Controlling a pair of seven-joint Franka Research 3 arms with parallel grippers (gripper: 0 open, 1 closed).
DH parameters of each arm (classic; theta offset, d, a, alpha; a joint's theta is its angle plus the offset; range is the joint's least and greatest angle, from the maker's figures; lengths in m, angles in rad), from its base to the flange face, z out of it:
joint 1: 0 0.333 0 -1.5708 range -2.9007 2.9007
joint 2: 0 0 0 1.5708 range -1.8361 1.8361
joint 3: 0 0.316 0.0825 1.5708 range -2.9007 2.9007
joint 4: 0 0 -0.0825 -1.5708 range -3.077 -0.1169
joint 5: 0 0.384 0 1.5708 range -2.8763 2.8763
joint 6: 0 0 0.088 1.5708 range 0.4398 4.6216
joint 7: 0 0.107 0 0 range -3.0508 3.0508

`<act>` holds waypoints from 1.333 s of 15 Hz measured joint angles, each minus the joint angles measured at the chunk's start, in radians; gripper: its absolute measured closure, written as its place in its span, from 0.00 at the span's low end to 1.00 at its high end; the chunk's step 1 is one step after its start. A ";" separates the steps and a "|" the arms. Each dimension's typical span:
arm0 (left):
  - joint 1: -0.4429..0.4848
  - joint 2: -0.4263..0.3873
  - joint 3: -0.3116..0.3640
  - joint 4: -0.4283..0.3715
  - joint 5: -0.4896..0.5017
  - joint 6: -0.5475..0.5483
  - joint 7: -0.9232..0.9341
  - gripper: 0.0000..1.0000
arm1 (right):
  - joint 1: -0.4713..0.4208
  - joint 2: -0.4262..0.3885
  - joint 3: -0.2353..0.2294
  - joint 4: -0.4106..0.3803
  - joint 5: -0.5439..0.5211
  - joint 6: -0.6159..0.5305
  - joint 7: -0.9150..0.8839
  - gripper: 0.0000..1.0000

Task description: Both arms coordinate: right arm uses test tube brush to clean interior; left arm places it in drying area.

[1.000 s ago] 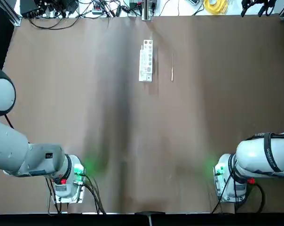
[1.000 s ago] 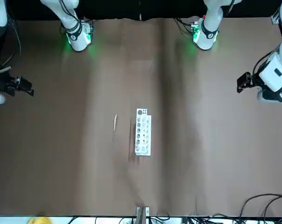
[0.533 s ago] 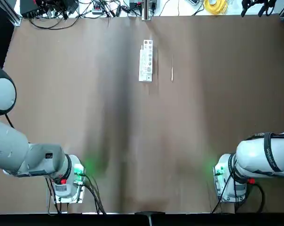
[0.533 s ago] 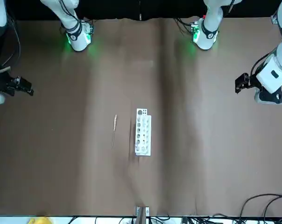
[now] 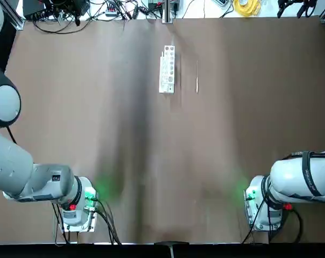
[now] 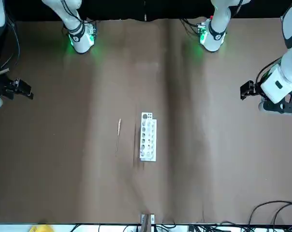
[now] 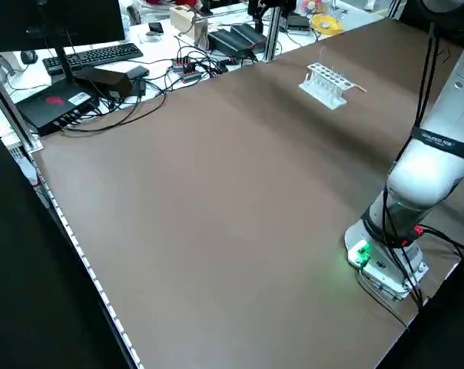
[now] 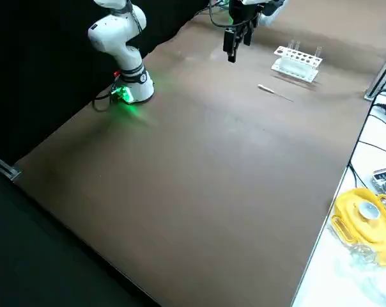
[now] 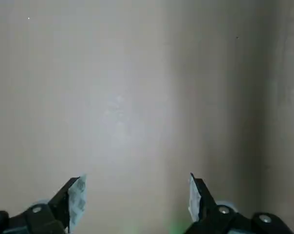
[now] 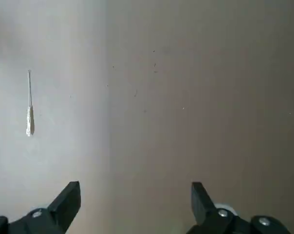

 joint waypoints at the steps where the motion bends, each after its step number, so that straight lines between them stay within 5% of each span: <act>1: 0.000 0.005 0.000 0.000 0.000 0.003 0.000 0.00 | 0.000 0.000 0.000 0.000 0.000 0.000 0.000 0.00; 9: -0.001 0.071 -0.001 -0.001 0.000 0.051 0.000 0.00 | 0.004 0.029 0.009 0.001 0.109 0.054 0.000 0.00; 20: -0.001 0.083 -0.001 0.000 0.000 0.102 0.001 0.00 | 0.011 0.079 0.017 0.000 0.107 0.087 -0.002 0.00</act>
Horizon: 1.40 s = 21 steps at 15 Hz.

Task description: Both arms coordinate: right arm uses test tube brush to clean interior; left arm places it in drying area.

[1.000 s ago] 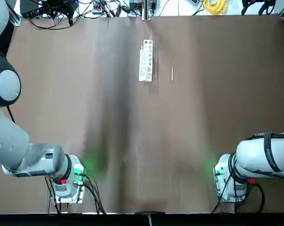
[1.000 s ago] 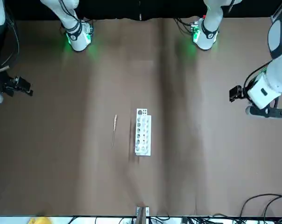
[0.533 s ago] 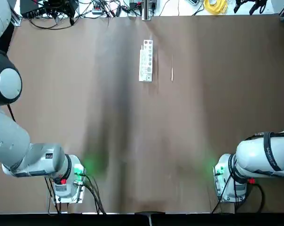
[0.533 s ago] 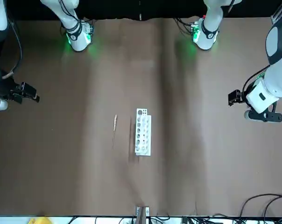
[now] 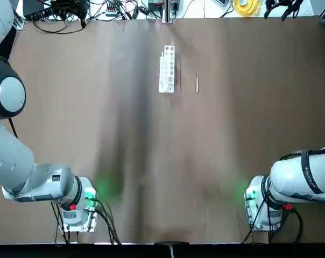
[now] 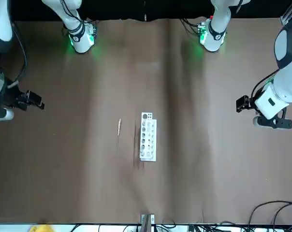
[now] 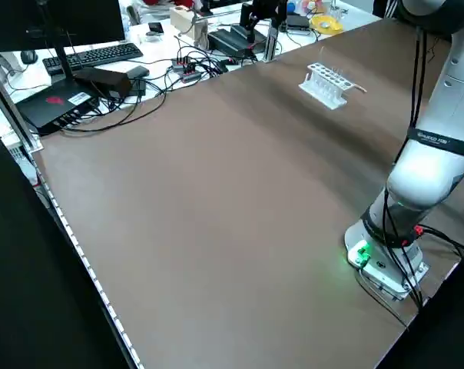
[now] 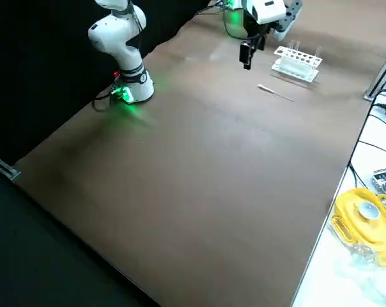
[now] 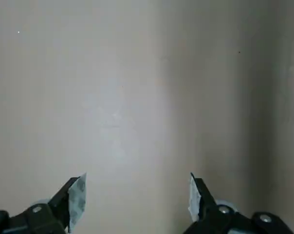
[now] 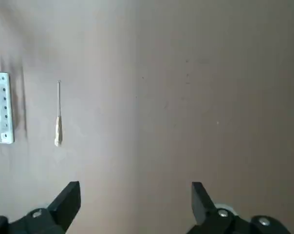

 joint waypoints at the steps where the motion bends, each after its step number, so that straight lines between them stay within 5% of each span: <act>1: 0.000 0.005 0.000 0.000 0.000 0.004 0.000 0.00 | 0.009 0.009 0.001 0.000 0.000 0.021 -0.002 0.00; 11: 0.000 0.053 0.000 0.000 0.000 0.035 0.000 0.00 | 0.176 0.093 0.004 -0.001 -0.006 0.078 0.067 0.00; 21: 0.000 0.054 0.000 0.000 0.000 0.042 0.000 0.00 | 0.213 0.107 0.004 -0.001 -0.007 0.085 0.070 0.00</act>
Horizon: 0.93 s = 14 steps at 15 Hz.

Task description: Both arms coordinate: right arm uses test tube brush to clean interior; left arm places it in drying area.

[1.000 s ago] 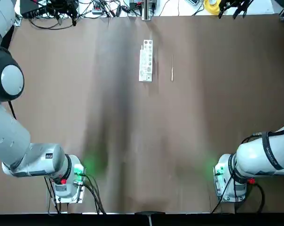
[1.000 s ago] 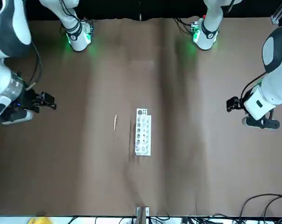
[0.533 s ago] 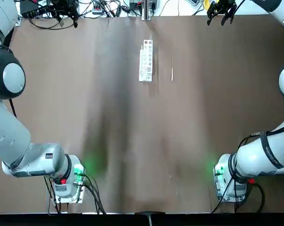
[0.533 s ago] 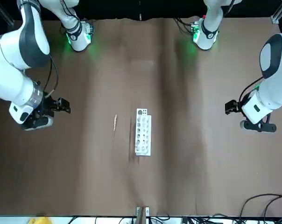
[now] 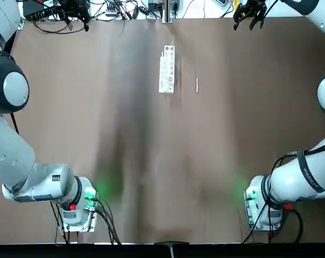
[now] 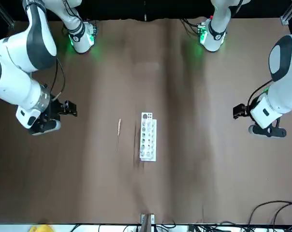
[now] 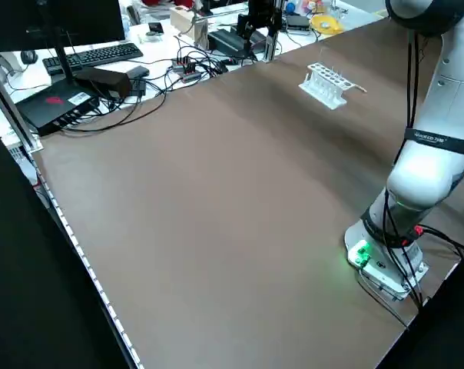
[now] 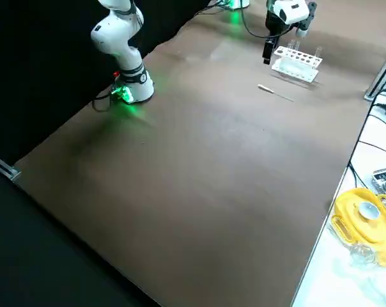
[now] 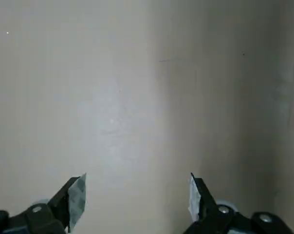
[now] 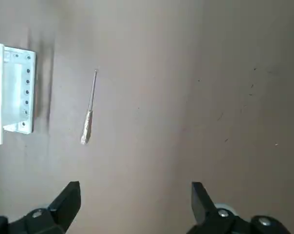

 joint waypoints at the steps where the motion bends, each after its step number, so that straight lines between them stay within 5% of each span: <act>1: 0.000 0.000 0.000 0.000 0.000 0.000 0.000 0.00 | 0.003 0.003 0.000 0.000 0.000 0.000 0.000 0.00; 14: 0.000 0.015 0.000 0.000 0.000 0.023 0.000 0.00 | 0.079 0.110 0.000 -0.001 -0.005 0.072 0.096 0.00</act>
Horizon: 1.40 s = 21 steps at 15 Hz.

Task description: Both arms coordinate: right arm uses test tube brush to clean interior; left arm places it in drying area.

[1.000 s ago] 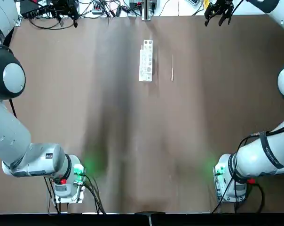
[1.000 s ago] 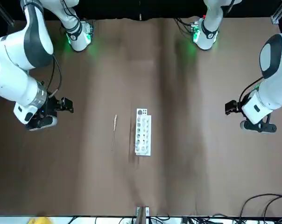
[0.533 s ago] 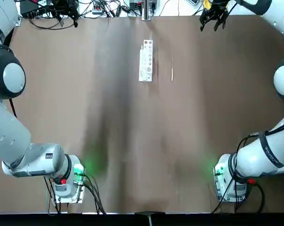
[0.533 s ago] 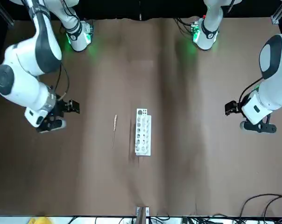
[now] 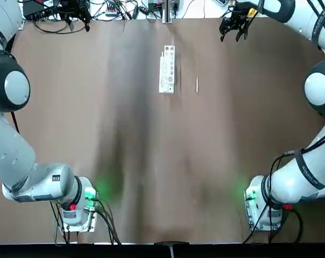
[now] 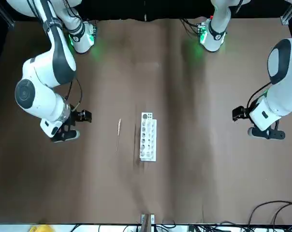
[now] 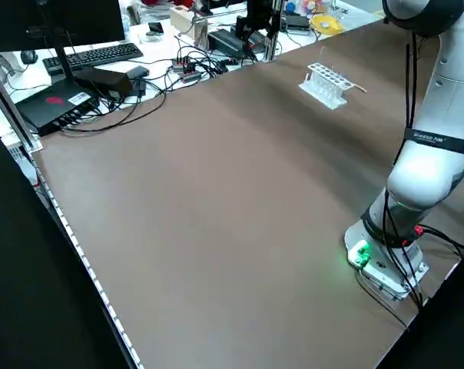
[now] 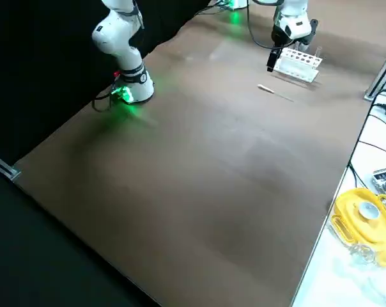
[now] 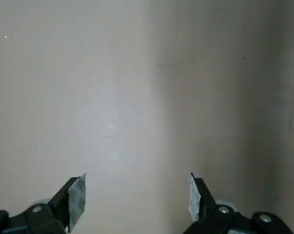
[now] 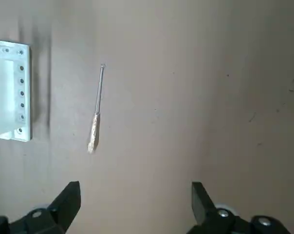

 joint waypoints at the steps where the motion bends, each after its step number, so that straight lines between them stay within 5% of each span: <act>1: 0.000 0.001 0.000 0.000 0.000 0.003 0.000 0.00 | 0.004 0.004 0.000 0.000 0.000 0.008 0.005 0.00; 21: 0.011 0.026 0.001 0.001 0.045 0.022 0.011 0.00 | 0.015 0.039 -0.015 0.019 -0.001 0.046 0.023 0.00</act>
